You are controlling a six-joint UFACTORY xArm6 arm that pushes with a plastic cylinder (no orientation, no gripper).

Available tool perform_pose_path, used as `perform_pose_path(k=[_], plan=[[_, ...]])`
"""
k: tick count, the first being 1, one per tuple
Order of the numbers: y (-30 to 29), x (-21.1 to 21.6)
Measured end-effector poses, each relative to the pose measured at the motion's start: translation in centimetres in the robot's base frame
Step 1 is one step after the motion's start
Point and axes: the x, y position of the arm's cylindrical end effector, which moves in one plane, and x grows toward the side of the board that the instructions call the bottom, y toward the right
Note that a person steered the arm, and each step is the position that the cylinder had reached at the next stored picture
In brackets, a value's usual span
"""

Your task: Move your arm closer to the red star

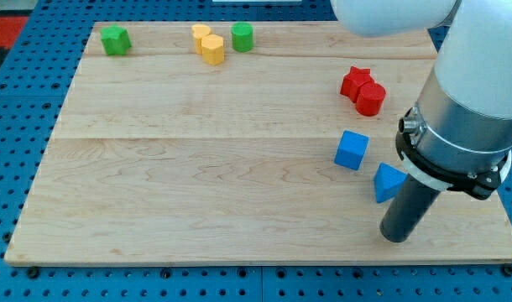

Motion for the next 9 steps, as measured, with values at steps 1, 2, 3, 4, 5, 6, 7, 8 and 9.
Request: perform_pose_path(k=[1, 2, 3, 4, 5, 6, 7, 8, 9], plan=[[2.5, -1.1], [7.4, -2.9], [8.8, -5.6], [8.8, -10.4], [9.0, -16.5], [9.2, -18.3], [9.1, -19.4], [9.0, -22.8], [8.8, -22.8]])
